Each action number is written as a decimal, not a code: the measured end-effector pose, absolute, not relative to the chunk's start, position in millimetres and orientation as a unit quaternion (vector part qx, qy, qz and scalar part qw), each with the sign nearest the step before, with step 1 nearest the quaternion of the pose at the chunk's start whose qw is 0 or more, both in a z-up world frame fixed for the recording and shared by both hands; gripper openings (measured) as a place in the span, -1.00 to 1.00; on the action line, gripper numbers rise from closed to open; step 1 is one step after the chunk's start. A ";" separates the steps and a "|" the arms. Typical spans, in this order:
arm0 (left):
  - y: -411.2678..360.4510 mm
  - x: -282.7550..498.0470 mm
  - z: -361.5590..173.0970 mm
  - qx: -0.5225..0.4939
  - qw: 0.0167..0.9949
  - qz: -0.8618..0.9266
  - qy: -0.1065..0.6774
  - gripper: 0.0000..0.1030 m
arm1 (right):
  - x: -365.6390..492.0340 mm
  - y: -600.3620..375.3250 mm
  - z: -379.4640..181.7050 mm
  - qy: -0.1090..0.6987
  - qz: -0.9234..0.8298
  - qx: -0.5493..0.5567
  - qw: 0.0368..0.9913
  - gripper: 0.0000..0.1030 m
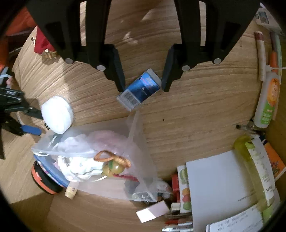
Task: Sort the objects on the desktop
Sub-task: 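Grasp the blue barcode box with the left gripper while the right grasps the black hair clip, then carry the blue box and hair clip over the clear box and release both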
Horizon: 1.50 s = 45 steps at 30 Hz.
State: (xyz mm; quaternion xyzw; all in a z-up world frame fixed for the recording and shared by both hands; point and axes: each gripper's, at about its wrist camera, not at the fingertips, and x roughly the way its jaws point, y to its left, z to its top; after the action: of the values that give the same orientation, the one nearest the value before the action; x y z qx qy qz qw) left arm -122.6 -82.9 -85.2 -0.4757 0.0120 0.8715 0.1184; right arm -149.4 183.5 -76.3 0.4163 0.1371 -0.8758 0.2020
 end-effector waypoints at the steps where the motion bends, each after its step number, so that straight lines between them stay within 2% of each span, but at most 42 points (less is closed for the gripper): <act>1: -82.6 -122.3 -84.9 -0.474 0.121 0.872 0.012 -0.09 | -153.3 182.7 -80.8 0.134 -0.873 0.423 0.202 0.24; 5: -79.4 -125.5 -87.4 -0.470 0.122 0.874 0.018 -0.09 | -160.9 180.3 -88.6 0.129 -0.867 0.435 0.206 0.13; 12: -70.0 -127.6 -85.6 -0.466 0.145 0.873 0.017 -0.09 | -156.7 176.8 -90.7 0.133 -0.865 0.426 0.229 -0.31; 14: -70.2 -127.6 -81.6 -0.459 0.140 0.877 0.025 -0.07 | -155.3 175.4 -90.1 0.133 -0.864 0.426 0.232 -0.37; 17: -71.4 -128.8 -76.6 -0.453 0.143 0.879 0.030 0.23 | -154.7 174.9 -89.5 0.132 -0.864 0.426 0.234 -0.38; 25: -58.5 -134.7 -91.8 -0.471 0.147 0.869 0.046 0.27 | -157.5 175.6 -89.7 0.126 -0.864 0.425 0.238 -0.39; 28: -49.8 -130.0 -93.3 -0.459 0.126 0.877 0.065 0.18 | -158.5 175.1 -89.9 0.125 -0.864 0.425 0.238 -0.41; 29: -48.2 -128.5 -92.7 -0.454 0.125 0.880 0.064 0.01 | -159.3 175.0 -90.3 0.125 -0.864 0.425 0.239 -0.44; 36: -51.2 -123.3 -90.2 -0.447 0.116 0.884 0.065 0.00 | -159.6 179.0 -90.5 0.107 -0.862 0.429 0.245 -0.64; 45: -61.0 -102.9 -56.9 -0.406 0.111 0.907 0.030 0.00 | -147.9 191.4 -85.0 0.092 -0.870 0.419 0.244 -0.70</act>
State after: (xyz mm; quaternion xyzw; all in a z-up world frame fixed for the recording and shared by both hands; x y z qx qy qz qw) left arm -102.9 -61.0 -56.9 -0.4058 0.0305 0.9067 0.1105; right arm -147.9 191.4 -85.0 0.4190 0.0918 -0.8696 0.2445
